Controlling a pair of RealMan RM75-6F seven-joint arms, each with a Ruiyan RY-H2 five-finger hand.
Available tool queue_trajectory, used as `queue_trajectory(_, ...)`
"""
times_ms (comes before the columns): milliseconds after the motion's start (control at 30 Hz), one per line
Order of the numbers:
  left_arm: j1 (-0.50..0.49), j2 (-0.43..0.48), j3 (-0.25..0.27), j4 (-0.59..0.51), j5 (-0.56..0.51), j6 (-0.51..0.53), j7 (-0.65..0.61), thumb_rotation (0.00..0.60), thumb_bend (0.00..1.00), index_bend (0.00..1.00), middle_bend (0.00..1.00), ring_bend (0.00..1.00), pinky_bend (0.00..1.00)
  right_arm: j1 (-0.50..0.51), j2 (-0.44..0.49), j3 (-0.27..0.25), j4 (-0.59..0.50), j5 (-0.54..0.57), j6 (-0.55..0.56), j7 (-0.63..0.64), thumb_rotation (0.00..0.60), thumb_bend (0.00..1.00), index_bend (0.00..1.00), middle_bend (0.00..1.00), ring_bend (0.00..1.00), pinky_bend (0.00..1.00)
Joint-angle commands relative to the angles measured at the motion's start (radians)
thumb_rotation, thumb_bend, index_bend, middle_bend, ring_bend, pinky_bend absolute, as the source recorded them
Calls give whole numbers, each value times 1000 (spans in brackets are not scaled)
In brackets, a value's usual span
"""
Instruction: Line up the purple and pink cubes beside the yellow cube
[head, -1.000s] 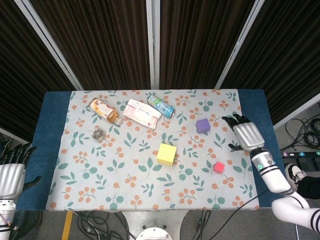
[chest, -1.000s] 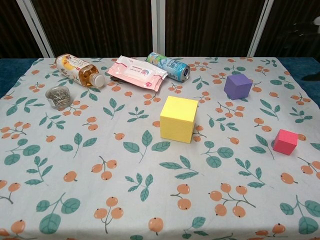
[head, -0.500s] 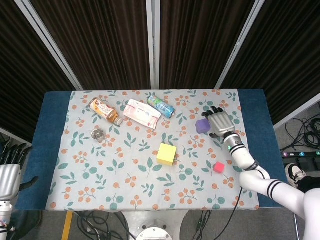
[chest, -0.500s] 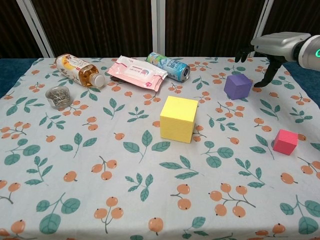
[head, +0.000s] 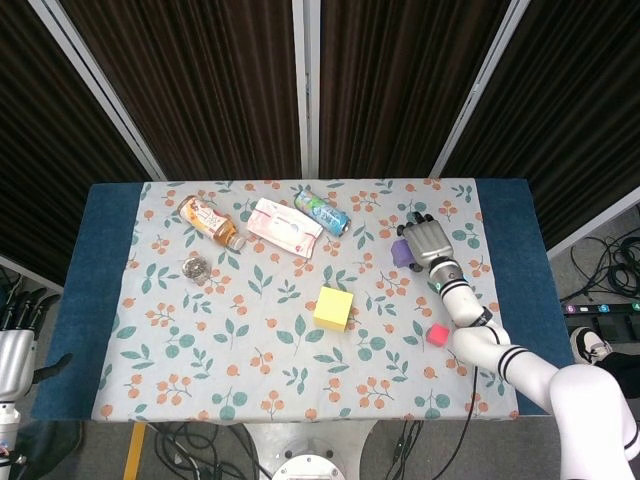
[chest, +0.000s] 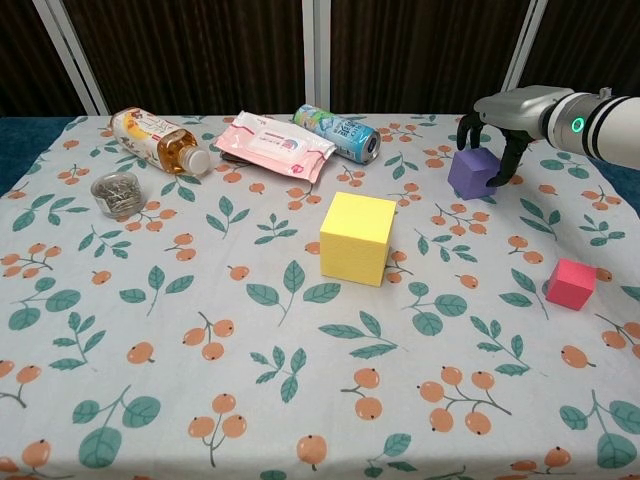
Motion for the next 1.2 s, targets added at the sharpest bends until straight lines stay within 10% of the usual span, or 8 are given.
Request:
queue_trajectory(33, 0, 0, 0, 2, -1, -1, -2, 600, 0, 221, 222, 117, 184, 11, -22, 3, 36, 9, -7, 10, 600, 139, 327, 324, 89, 153)
queue_trajectory(333, 7, -3, 1, 9, -3, 2, -9, 600, 0, 221, 222, 117, 183, 0, -6, 3, 12, -18, 40, 36, 600, 178, 485, 446, 152, 145)
queue_trajectory(800, -5, -10, -4, 22, 15, -4, -22, 600, 0, 221, 222, 117, 184, -130, 285, -40, -569, 75, 202, -38, 600, 177, 498, 482, 190, 115)
queue_trajectory(1200, -3, -14, -1, 35, 25, 2, -41, 600, 0, 221, 222, 117, 183, -111, 260, -83, -741, 200, 307, -167, 600, 177, 499, 482, 190, 0)
